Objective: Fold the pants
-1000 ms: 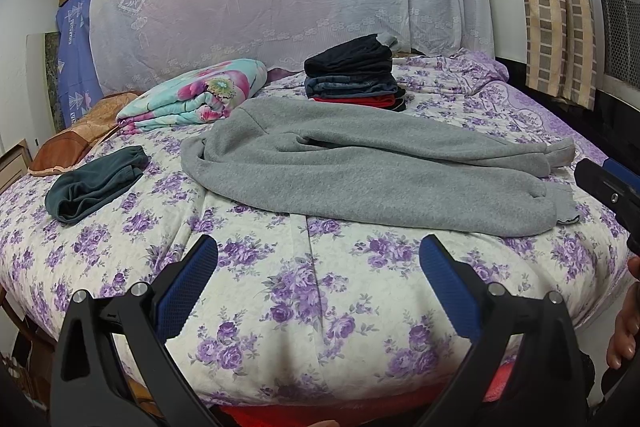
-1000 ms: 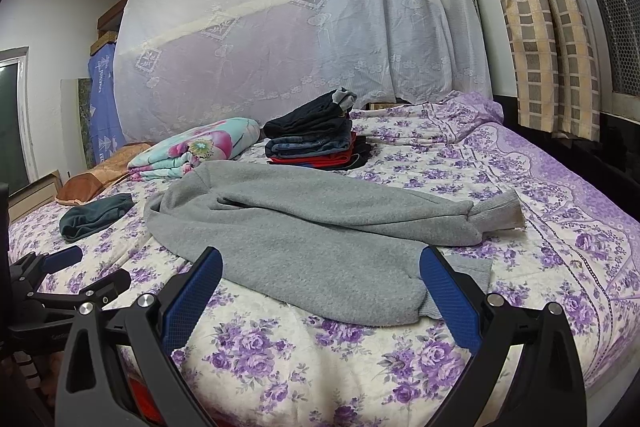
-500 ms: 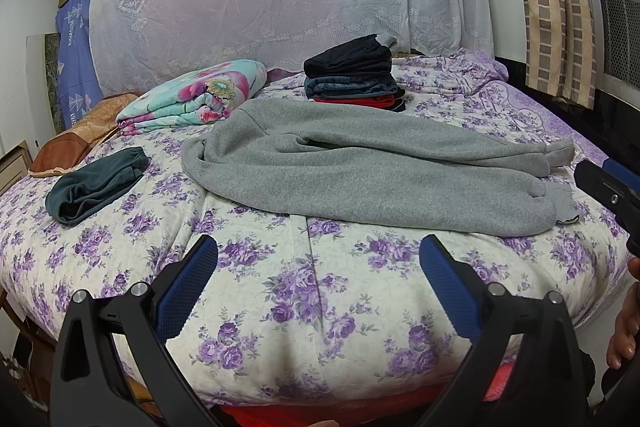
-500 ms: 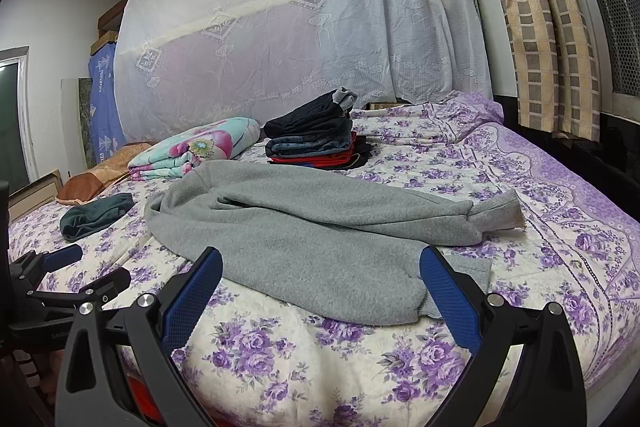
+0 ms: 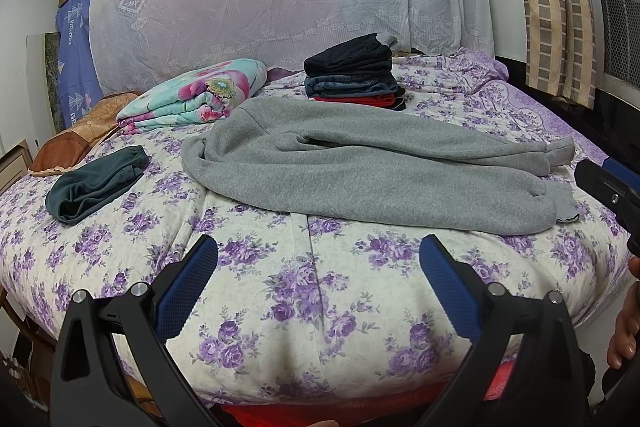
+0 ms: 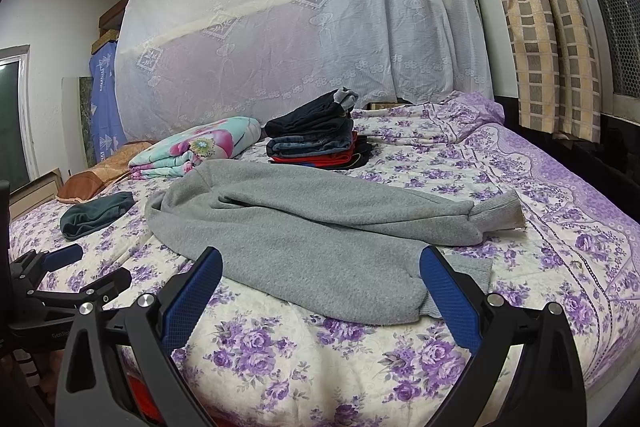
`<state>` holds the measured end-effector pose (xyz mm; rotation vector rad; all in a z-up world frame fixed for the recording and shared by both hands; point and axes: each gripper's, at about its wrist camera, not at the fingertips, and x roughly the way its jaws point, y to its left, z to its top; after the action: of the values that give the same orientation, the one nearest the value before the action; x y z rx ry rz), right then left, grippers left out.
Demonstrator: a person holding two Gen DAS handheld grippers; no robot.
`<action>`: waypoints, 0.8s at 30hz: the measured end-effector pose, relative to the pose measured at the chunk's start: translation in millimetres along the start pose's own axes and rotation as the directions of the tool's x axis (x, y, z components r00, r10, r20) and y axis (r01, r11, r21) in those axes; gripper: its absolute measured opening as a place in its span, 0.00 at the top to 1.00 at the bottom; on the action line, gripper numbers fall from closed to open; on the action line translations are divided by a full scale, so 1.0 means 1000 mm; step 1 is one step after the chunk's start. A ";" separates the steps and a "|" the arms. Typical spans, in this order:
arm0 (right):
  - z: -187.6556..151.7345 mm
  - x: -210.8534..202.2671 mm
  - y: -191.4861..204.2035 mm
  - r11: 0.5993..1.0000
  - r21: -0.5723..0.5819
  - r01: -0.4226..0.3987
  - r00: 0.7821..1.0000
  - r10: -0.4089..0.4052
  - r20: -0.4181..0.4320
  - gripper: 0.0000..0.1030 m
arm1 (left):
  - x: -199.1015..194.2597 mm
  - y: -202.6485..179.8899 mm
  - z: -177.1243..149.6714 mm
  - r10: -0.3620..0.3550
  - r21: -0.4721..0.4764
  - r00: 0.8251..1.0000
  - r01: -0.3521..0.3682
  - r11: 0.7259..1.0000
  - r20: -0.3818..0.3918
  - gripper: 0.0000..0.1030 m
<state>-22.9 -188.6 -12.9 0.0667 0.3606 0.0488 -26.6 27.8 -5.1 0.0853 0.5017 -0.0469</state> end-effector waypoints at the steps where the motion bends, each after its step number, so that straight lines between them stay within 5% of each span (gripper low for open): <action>1: 0.000 0.000 0.000 1.000 0.001 -0.001 1.000 0.001 0.000 0.03 | -0.001 0.001 -0.001 0.000 0.001 1.000 0.000 1.000 -0.001 0.05; 14: -0.006 0.010 0.002 1.000 -0.006 -0.001 0.999 0.001 -0.032 0.03 | 0.013 0.012 -0.008 0.004 -0.011 0.999 -0.004 1.000 -0.040 0.05; 24: -0.034 0.053 -0.031 0.999 0.049 -0.014 0.976 0.024 -0.216 0.03 | 0.086 0.068 0.004 -0.055 -0.144 0.983 0.030 0.989 -0.177 0.05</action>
<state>15.7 -214.1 -65.6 0.1118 0.5795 0.0671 54.8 93.3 -38.5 -0.0598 0.6865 -0.0460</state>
